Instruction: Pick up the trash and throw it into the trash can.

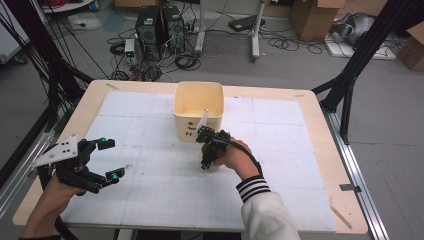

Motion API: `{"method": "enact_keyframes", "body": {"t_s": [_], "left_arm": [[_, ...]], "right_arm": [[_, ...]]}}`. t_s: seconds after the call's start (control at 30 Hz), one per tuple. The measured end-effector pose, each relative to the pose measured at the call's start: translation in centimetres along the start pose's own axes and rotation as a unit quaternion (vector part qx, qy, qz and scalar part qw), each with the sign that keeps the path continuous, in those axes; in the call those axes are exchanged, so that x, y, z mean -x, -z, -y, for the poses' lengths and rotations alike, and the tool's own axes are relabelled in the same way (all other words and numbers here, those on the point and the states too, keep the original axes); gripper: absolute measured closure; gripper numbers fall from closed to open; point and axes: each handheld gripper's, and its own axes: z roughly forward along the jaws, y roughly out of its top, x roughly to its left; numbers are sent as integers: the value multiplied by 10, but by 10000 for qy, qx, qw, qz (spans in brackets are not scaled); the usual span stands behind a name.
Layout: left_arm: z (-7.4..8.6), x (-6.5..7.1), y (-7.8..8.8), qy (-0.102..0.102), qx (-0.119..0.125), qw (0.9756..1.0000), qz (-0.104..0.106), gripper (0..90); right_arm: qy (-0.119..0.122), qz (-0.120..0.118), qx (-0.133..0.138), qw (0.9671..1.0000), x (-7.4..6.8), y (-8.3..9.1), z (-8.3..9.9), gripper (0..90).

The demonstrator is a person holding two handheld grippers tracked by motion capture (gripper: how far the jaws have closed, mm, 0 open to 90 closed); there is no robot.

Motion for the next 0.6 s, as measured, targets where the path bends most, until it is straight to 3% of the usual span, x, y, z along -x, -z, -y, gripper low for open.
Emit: {"method": "enact_keyframes", "body": {"t_s": [0.6], "left_arm": [[0,0,-1,18,6,10000,-5,18]], "right_arm": [[100,-75,23,9999,-1,6,2,327]]}}
